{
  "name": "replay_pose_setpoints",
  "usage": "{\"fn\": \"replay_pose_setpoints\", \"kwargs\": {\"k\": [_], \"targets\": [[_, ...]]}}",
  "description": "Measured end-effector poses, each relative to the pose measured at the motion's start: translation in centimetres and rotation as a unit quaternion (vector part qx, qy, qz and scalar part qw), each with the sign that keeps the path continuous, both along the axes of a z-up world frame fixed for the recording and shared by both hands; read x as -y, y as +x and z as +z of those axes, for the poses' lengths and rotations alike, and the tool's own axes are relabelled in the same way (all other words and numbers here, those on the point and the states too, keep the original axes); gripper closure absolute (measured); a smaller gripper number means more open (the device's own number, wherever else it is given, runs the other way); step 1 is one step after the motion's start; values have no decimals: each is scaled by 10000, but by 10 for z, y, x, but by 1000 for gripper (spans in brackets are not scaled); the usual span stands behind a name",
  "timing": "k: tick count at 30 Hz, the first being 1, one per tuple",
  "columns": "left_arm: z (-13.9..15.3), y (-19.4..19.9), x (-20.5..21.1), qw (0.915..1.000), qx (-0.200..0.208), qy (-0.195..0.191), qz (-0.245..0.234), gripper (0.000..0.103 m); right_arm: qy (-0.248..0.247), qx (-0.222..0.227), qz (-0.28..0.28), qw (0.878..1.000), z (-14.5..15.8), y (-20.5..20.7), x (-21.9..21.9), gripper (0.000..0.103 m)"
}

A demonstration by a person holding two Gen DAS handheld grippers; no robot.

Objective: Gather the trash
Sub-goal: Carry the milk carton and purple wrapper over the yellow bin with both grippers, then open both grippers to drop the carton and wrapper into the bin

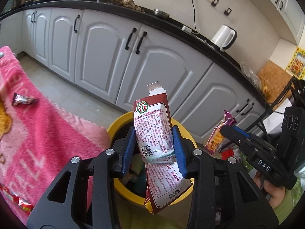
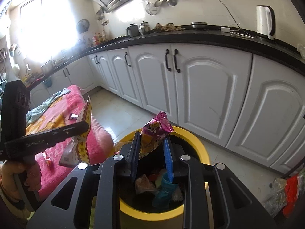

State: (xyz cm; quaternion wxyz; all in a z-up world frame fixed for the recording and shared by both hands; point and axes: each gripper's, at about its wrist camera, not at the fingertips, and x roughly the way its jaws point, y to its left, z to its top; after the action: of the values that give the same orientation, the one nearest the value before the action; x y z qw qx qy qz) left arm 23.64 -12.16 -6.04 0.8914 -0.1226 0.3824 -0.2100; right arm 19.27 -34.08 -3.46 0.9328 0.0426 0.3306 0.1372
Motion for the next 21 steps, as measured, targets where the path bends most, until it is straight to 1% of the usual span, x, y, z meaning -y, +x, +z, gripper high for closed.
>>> {"fn": "replay_pose_setpoints", "kwargs": {"k": [8, 15, 16, 18, 21], "targets": [[-13, 7, 19, 9996, -88, 103, -228, 72, -37, -122, -80, 9999, -9, 3, 5, 80], [-26, 9, 24, 9993, -194, 79, -294, 72, -144, -336, -98, 9993, -21, 14, 7, 80], [-27, 10, 25, 9993, -206, 77, -297, 72, -151, -365, -104, 9992, -23, 15, 6, 79], [-31, 12, 25, 9992, -265, 63, -307, 71, -132, -429, -131, 9989, -27, 17, 7, 75], [-33, 14, 24, 9991, -323, 82, -262, 71, -91, -477, -150, 9987, -29, 19, 7, 73]]}}
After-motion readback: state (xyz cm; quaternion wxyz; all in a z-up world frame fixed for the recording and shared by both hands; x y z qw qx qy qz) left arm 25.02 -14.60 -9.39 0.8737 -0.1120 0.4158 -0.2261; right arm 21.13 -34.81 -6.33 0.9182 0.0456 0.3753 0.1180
